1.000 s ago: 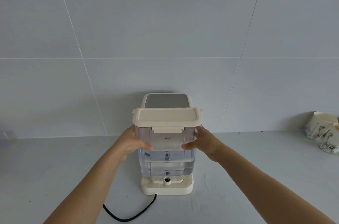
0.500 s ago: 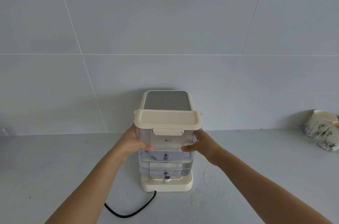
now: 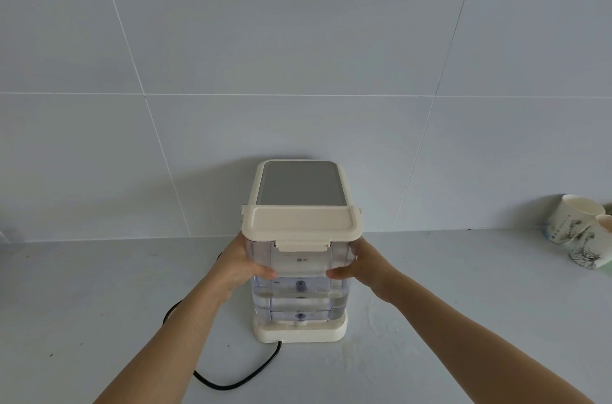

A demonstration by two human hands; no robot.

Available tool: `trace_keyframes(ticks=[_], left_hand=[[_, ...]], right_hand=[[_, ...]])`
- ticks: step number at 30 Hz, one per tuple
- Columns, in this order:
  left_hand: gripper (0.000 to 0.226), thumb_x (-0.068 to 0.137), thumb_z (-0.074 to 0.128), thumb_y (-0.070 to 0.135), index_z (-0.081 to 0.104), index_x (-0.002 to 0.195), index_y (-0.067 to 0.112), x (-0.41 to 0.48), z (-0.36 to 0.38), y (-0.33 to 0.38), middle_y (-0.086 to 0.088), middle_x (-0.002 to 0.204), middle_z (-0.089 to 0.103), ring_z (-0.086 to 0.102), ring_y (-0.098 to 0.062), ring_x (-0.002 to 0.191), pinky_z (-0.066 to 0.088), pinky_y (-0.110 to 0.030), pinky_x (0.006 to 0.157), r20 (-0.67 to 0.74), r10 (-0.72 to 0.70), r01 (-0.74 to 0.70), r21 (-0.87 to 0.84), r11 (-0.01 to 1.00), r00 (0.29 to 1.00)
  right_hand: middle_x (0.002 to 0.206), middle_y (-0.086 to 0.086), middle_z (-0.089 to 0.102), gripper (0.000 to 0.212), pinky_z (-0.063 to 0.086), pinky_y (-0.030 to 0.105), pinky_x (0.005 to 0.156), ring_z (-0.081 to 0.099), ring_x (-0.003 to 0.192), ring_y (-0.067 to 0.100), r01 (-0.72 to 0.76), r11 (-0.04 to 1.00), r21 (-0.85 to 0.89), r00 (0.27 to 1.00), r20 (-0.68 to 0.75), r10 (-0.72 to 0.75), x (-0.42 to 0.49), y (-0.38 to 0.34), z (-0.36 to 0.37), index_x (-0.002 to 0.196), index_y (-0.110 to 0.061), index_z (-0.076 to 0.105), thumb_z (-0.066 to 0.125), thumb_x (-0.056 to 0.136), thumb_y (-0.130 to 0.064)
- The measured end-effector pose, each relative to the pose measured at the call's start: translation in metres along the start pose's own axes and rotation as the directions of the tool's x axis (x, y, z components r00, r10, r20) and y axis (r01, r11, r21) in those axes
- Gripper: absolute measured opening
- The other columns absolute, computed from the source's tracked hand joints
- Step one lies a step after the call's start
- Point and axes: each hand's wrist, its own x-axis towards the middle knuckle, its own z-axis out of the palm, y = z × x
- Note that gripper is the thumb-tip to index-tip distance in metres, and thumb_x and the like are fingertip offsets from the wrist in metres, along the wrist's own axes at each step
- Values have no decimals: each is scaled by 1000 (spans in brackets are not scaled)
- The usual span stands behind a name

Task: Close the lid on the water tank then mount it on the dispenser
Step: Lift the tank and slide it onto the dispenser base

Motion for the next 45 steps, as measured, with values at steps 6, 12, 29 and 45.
trace_keyframes(ticks=[6,12,29,45], left_hand=[[80,51,82,-2,50,121,21,1,1,-5,0,119,60,50,-23,117,41,-40,101,-15,-4,4,9,1000,1000],[86,47,83,1,49,124,20,1,0,-6,-1,123,60,50,-23,119,39,-43,105,2,-7,7,13,1000,1000],[84,53,83,2,46,127,17,1,1,-14,-5,124,59,51,-26,118,39,-46,105,22,-11,10,47,999,1000],[76,60,77,-4,45,126,17,-9,7,-9,-3,123,58,50,-22,118,40,-38,103,17,-26,26,-30,999,1000]], right_hand=[[124,-2,48,82,40,27,92,41,115,19,-1,1000,-15,1000,-13,1,1,4,2,132,-26,35,74,65,2],[128,-2,46,85,38,30,96,39,117,17,-6,1000,-10,1000,-11,6,1,5,2,134,-26,32,75,66,2],[130,-3,45,90,35,29,96,37,118,16,-18,1000,-26,1000,-11,17,1,12,4,137,-28,29,75,65,0],[127,-8,42,91,32,30,99,36,120,15,-27,990,-135,1000,-9,26,-3,8,2,138,-28,24,76,67,-6]])
